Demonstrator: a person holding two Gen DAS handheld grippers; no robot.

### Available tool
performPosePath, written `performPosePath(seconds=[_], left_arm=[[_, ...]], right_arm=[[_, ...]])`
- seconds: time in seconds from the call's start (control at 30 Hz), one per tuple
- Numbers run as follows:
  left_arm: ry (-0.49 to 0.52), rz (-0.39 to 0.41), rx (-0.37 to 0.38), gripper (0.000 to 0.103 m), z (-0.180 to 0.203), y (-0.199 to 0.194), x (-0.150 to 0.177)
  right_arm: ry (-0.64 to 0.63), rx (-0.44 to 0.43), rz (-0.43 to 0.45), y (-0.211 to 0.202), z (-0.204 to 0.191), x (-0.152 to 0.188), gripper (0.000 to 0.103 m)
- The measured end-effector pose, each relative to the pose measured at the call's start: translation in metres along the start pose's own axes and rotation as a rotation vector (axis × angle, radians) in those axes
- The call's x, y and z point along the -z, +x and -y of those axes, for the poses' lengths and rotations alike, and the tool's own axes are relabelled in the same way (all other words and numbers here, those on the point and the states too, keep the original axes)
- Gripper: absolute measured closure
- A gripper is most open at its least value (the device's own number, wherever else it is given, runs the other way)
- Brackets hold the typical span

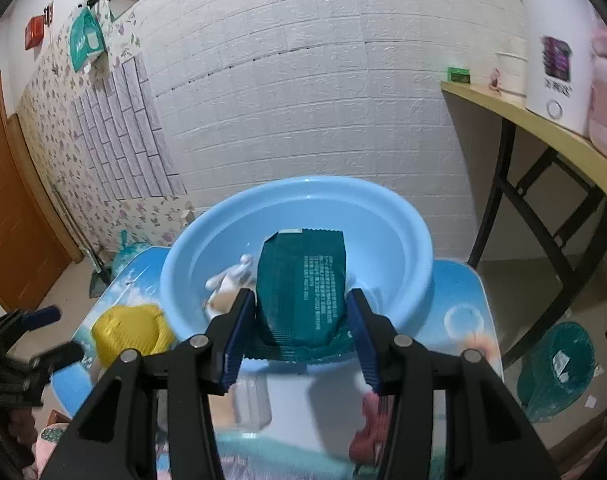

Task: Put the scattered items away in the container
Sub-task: 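Release the hanger with the left gripper while the right drops the packet into the basin, then grasp the yellow-hat plush doll with the left gripper while the right grasps the toothpick box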

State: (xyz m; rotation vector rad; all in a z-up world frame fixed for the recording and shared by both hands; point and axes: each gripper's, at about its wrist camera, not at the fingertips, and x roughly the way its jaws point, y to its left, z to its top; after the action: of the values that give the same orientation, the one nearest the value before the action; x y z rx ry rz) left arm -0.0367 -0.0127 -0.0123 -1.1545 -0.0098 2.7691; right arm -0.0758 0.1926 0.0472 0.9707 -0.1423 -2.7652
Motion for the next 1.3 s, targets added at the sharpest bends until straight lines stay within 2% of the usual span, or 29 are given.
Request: performPosePath(seconds=[0.03, 0.1, 0.13, 0.17, 0.67, 0.83, 0.9, 0.97, 1.1, 1.17, 1.3], left_arm=[[0.001, -0.001, -0.002, 0.007, -0.001, 0.000, 0.000], [-0.002, -0.007, -0.002, 0.007, -0.003, 0.001, 0.002], [-0.005, -0.009, -0.002, 0.007, -0.004, 0.002, 0.003], [-0.006, -0.011, -0.001, 0.007, -0.005, 0.003, 0.004], [-0.048, -0.076, -0.005, 0.007, -0.029, 0.009, 0.038], [-0.034, -0.099, 0.015, 0.007, -0.022, 0.015, 0.042], [-0.024, -0.091, 0.027, 0.007, -0.018, 0.016, 0.041], [-0.008, -0.079, 0.038, 0.007, -0.013, 0.017, 0.038], [0.007, -0.078, 0.056, 0.007, -0.007, 0.023, 0.033], [0.005, -0.078, 0.068, 0.007, -0.006, 0.027, 0.030], [-0.013, -0.085, 0.086, 0.007, -0.007, 0.035, 0.026]], right_arm=[[0.002, -0.001, -0.001, 0.002, -0.001, -0.004, 0.054], [0.006, -0.031, 0.016, 0.001, -0.004, -0.009, 0.039], [0.003, -0.034, 0.026, 0.000, -0.004, -0.010, 0.028], [-0.004, -0.032, 0.035, -0.002, -0.007, -0.009, 0.025], [-0.014, -0.053, -0.034, -0.027, -0.006, 0.047, 0.025], [-0.047, -0.061, -0.108, -0.015, -0.016, 0.067, 0.025], [-0.062, -0.071, -0.147, -0.006, -0.022, 0.074, 0.022], [-0.074, -0.079, -0.177, 0.000, -0.028, 0.080, 0.015], [-0.094, -0.098, -0.216, 0.011, -0.036, 0.086, 0.012], [-0.105, -0.097, -0.229, 0.015, -0.042, 0.088, 0.006], [-0.111, -0.104, -0.237, 0.020, -0.047, 0.089, 0.005]])
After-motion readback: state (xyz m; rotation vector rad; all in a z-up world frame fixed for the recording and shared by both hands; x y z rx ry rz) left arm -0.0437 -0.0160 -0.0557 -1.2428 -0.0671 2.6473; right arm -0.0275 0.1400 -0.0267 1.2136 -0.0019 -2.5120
